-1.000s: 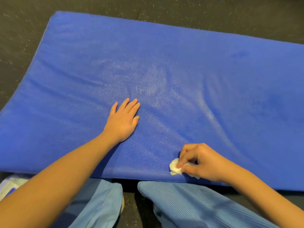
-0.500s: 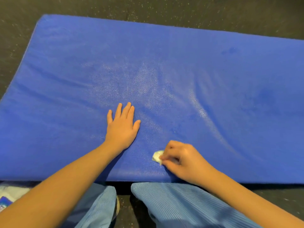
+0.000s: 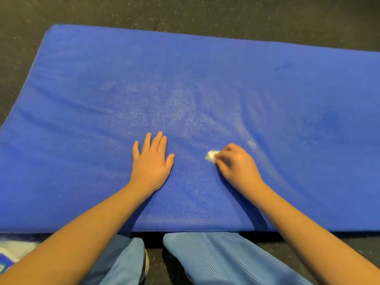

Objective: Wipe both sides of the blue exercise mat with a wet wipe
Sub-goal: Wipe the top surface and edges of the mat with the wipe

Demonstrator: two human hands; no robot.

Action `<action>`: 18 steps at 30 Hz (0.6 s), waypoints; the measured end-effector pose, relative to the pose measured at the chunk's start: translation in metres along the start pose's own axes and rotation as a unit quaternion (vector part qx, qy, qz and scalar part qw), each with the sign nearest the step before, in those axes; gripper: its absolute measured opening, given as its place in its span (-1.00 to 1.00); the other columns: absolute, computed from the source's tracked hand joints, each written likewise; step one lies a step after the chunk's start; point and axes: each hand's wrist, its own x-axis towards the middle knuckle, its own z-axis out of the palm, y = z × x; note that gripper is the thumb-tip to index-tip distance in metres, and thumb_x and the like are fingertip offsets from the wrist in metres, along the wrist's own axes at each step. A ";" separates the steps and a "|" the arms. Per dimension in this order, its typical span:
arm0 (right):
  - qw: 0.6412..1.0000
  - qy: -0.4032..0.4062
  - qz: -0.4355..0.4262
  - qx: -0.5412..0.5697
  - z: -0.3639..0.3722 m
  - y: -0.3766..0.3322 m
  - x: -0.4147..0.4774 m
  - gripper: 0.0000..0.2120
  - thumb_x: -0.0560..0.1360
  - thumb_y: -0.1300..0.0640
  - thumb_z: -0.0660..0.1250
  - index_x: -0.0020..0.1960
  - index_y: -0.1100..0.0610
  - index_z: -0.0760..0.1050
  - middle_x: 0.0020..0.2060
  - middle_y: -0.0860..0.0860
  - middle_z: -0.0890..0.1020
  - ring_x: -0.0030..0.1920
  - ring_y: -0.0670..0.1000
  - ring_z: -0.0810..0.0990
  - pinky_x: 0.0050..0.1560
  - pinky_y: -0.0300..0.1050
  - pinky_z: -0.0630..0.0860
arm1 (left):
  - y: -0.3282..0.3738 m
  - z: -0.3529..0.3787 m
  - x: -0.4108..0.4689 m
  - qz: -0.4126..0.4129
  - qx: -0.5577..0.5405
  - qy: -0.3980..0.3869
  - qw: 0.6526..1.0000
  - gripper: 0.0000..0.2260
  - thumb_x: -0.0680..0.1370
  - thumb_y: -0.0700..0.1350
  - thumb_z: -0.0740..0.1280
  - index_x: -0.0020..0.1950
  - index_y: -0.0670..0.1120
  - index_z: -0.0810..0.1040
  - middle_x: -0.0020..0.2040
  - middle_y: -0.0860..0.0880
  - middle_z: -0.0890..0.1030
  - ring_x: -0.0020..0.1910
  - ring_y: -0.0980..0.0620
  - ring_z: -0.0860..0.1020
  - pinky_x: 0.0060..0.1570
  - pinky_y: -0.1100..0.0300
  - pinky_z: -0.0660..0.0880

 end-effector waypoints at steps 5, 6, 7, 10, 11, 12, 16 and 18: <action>0.999 -0.016 -0.036 0.015 0.018 -0.023 -0.003 -0.80 0.48 0.16 0.28 -0.20 0.24 0.62 -0.25 0.12 0.53 -0.24 0.18 0.53 -0.26 -0.12 0.41 | 0.001 0.000 -0.001 0.000 -0.005 0.000 1.000 -0.47 0.66 0.10 0.03 0.59 -0.07 0.05 0.60 0.02 -0.01 0.57 -0.03 -0.12 0.50 -0.13 -0.19; 0.994 -0.060 -0.092 0.027 0.016 -0.025 -0.008 -0.79 0.48 0.14 0.28 -0.18 0.22 0.63 -0.24 0.11 0.55 -0.24 0.16 0.55 -0.26 -0.12 0.45 | 0.001 0.000 -0.001 0.001 -0.005 0.000 1.000 -0.47 0.66 0.10 0.03 0.59 -0.07 0.05 0.60 0.02 -0.01 0.57 -0.03 -0.12 0.50 -0.13 -0.19; 0.989 -0.084 -0.123 0.025 0.012 -0.022 -0.005 -0.79 0.48 0.12 0.28 -0.16 0.21 0.63 -0.23 0.10 0.56 -0.23 0.15 0.56 -0.26 -0.11 0.47 | 0.000 0.000 -0.001 0.001 -0.005 0.000 1.000 -0.47 0.66 0.11 0.03 0.59 -0.07 0.04 0.60 0.03 -0.01 0.57 -0.03 -0.13 0.50 -0.13 -0.19; 1.000 0.014 -0.010 -0.005 0.007 0.007 0.025 -0.82 0.51 0.14 0.33 -0.12 0.22 0.65 -0.20 0.11 0.53 -0.20 0.17 0.55 -0.26 -0.10 0.42 | -0.001 0.000 0.000 0.003 -0.007 0.001 1.000 -0.47 0.66 0.10 0.02 0.59 -0.07 0.04 0.60 0.02 -0.02 0.57 -0.03 -0.13 0.50 -0.13 -0.21; 0.996 0.062 0.065 -0.010 0.007 0.014 0.033 -0.82 0.53 0.14 0.34 -0.11 0.23 0.65 -0.20 0.11 0.51 -0.21 0.17 0.53 -0.26 -0.11 0.38 | -0.001 0.000 0.000 0.003 -0.007 0.001 1.000 -0.47 0.66 0.10 0.02 0.59 -0.07 0.04 0.60 0.02 -0.02 0.57 -0.03 -0.13 0.50 -0.13 -0.21; 0.990 0.088 0.107 -0.007 0.010 0.016 0.036 -0.80 0.54 0.14 0.33 -0.11 0.25 0.65 -0.21 0.11 0.49 -0.23 0.16 0.51 -0.27 -0.10 0.37 | -0.001 0.000 -0.001 0.003 -0.009 0.001 1.000 -0.47 0.66 0.10 0.02 0.59 -0.07 0.04 0.60 0.02 -0.01 0.57 -0.03 -0.13 0.50 -0.13 -0.21; 0.998 -0.028 -0.054 0.020 0.018 -0.021 0.024 -0.84 0.49 0.15 0.34 -0.12 0.24 0.63 -0.26 0.13 0.56 -0.26 0.17 0.54 -0.26 -0.08 0.44 | 0.001 -0.001 -0.001 0.001 -0.008 0.001 1.000 -0.47 0.66 0.10 0.03 0.59 -0.07 0.04 0.60 0.03 -0.01 0.57 -0.03 -0.12 0.50 -0.13 -0.19; 0.996 -0.047 -0.073 0.023 0.013 -0.017 0.038 -0.88 0.47 0.15 0.37 -0.10 0.21 0.60 -0.23 0.09 0.60 -0.22 0.14 0.56 -0.25 -0.15 0.38 | 0.000 -0.001 -0.001 0.001 -0.009 0.003 1.000 -0.47 0.66 0.10 0.04 0.59 -0.07 0.04 0.60 0.03 -0.01 0.57 -0.03 -0.12 0.49 -0.12 -0.19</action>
